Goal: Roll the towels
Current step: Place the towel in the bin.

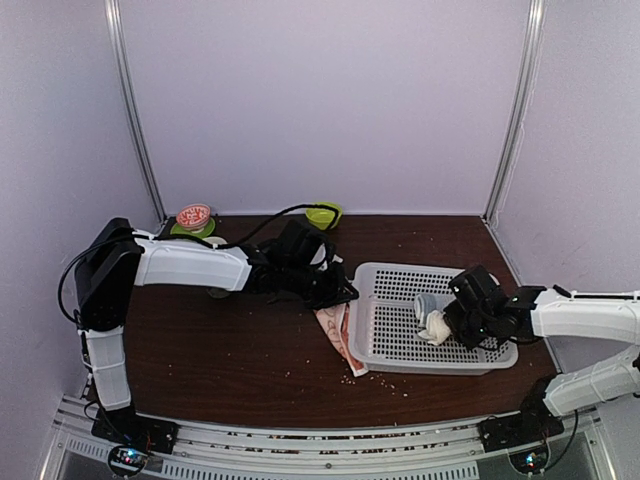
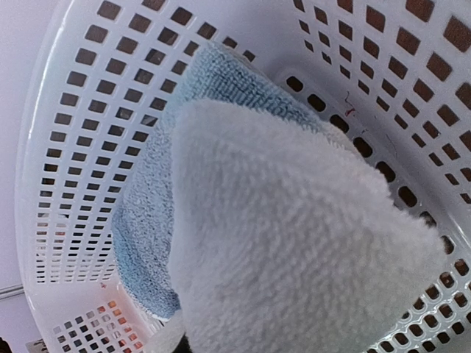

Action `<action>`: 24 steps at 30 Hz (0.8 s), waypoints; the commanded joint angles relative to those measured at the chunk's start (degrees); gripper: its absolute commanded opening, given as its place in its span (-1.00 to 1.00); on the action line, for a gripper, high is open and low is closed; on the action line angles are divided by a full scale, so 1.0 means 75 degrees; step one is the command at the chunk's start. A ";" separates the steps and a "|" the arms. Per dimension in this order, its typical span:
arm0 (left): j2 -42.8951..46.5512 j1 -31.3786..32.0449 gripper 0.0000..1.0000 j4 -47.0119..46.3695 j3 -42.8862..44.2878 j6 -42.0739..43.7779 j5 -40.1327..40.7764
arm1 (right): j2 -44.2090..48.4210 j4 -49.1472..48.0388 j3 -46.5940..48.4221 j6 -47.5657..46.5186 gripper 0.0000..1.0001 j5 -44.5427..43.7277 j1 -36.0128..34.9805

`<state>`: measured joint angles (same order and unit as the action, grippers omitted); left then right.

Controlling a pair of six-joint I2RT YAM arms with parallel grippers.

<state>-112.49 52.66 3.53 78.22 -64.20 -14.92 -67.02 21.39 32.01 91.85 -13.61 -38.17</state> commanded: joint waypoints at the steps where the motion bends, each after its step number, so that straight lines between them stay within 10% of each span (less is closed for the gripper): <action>1: -0.0013 0.0010 -1.00 0.0139 -0.0057 0.0108 0.0228 | -0.0204 -0.0399 -0.0210 0.0078 -1.00 -0.0215 -0.0108; 9: -0.0080 -0.0002 -1.00 0.0087 -0.0047 0.0069 0.0208 | -0.0357 0.0161 -0.0260 0.0059 -1.00 -0.0058 -0.0322; 24: -0.0165 -0.0060 -1.00 0.0057 -0.0121 0.0015 0.0137 | -0.0323 0.0679 0.0001 -0.0314 0.28 0.0239 -0.0361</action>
<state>-112.51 52.56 3.49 78.22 -64.62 -15.16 -69.45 23.09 30.50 91.09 -12.34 -40.53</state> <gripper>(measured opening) 0.058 0.599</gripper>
